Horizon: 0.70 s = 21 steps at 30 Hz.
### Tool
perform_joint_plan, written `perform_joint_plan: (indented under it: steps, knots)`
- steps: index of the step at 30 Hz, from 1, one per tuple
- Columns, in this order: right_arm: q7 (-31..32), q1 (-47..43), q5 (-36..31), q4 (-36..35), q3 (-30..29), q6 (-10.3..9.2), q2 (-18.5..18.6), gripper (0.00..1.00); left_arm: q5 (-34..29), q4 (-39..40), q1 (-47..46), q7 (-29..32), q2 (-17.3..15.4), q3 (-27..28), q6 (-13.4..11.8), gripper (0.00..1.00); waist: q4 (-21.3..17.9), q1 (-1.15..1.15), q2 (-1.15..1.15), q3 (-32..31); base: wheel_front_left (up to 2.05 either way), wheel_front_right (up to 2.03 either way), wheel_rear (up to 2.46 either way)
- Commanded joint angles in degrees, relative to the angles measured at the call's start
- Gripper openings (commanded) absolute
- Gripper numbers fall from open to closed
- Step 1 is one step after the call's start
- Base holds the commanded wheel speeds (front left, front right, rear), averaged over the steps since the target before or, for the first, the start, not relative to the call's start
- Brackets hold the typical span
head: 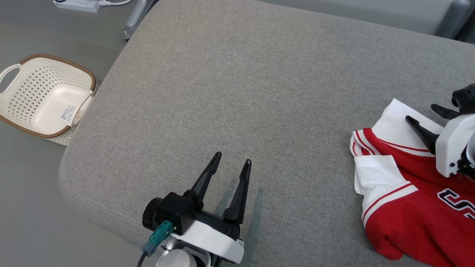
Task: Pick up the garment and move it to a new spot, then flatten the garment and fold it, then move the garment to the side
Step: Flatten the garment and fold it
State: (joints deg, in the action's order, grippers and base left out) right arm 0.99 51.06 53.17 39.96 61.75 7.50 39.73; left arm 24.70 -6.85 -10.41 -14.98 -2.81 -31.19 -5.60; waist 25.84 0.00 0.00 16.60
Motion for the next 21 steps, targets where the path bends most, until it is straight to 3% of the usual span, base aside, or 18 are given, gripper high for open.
perform_joint_plan:
  steps: [1,8,9,10,11,21]
  knots:
    - [0.21,1.66,1.27,0.94,1.76,-0.02,0.82,1.0,0.31,0.44,-1.1,-0.16,-0.21,-0.26,-0.46,1.0,0.58,0.0,0.0,0.57,0.0,0.0,0.0]
    - [3.88,4.59,7.44,0.69,8.38,-0.02,2.52,1.0,1.08,1.03,-1.49,-0.16,-0.22,-0.96,-0.98,1.0,1.39,0.0,0.0,1.49,0.0,0.0,0.0]
    - [4.68,4.69,8.19,0.28,9.1,-0.02,2.8,0.43,1.19,1.03,-1.51,-0.16,-0.22,-1.0,-1.06,1.0,1.46,0.0,0.0,1.55,0.0,0.0,0.0]
    - [4.88,4.99,8.27,-0.34,9.75,-0.02,3.19,0.05,1.24,1.05,-1.54,-0.16,-0.22,-1.03,-1.11,1.0,1.53,0.0,0.0,1.6,0.0,0.0,0.0]
    - [4.51,5.51,8.05,-0.71,10.18,-0.02,3.62,0.0,1.25,1.05,-1.56,-0.16,-0.22,-1.06,-0.99,1.0,1.61,0.0,0.0,1.63,0.0,0.0,0.0]
    - [-7.35,13.49,1.56,2.62,11.45,-0.02,3.43,0.0,1.67,1.21,-1.72,-0.16,-0.22,-1.7,-1.04,1.0,2.67,0.0,0.0,1.61,0.0,0.0,0.0]
